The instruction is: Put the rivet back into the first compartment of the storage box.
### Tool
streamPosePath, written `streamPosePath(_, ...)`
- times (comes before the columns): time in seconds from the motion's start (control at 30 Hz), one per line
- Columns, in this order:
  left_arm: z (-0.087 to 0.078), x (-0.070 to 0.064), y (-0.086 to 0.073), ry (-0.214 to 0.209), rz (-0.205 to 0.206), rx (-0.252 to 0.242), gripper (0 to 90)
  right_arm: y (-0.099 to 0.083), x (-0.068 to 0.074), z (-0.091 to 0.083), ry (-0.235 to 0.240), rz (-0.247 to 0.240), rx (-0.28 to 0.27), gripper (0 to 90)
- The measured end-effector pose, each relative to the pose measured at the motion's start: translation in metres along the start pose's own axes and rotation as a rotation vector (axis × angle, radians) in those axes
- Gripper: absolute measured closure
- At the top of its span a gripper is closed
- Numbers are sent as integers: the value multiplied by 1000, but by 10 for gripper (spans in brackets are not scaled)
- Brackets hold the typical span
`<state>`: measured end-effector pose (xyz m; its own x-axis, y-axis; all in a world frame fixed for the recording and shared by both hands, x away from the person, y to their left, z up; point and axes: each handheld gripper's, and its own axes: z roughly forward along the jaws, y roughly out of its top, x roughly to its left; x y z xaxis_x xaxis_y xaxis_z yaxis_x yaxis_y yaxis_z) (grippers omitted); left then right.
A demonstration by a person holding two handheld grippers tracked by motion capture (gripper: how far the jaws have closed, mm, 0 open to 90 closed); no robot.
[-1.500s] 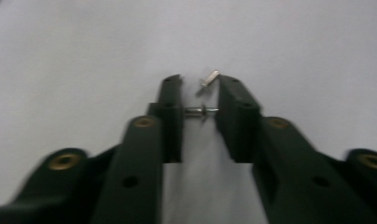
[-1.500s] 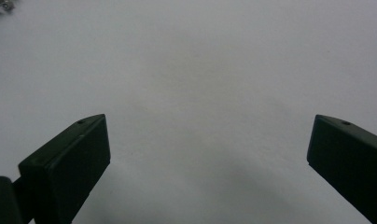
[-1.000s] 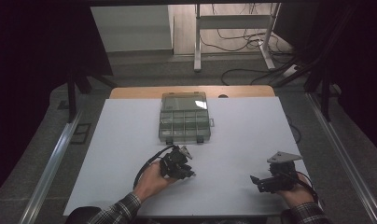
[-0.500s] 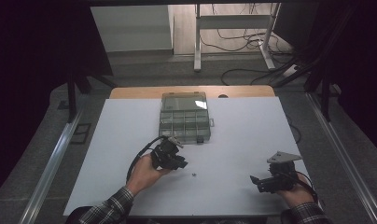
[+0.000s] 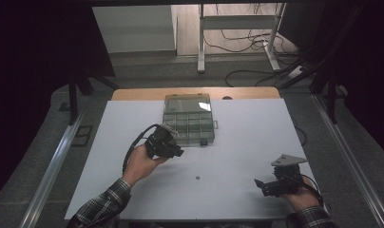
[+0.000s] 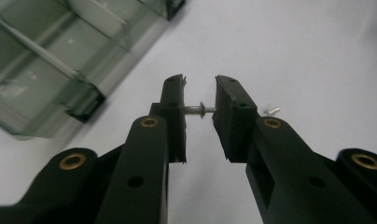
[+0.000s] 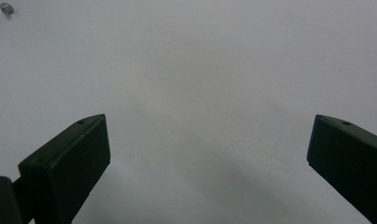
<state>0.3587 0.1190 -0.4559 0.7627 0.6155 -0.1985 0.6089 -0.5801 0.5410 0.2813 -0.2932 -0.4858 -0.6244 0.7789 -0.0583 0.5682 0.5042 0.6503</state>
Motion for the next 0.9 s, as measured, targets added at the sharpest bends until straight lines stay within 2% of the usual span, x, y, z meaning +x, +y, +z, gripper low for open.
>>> streamPosePath(0.57,-18,37,23,60,-57,-24,743,0,0,1,1,-1,6,0)
streamPosePath(0.9,-22,55,35,88,-88,-34,743,0,0,1,3,-1,6,0)
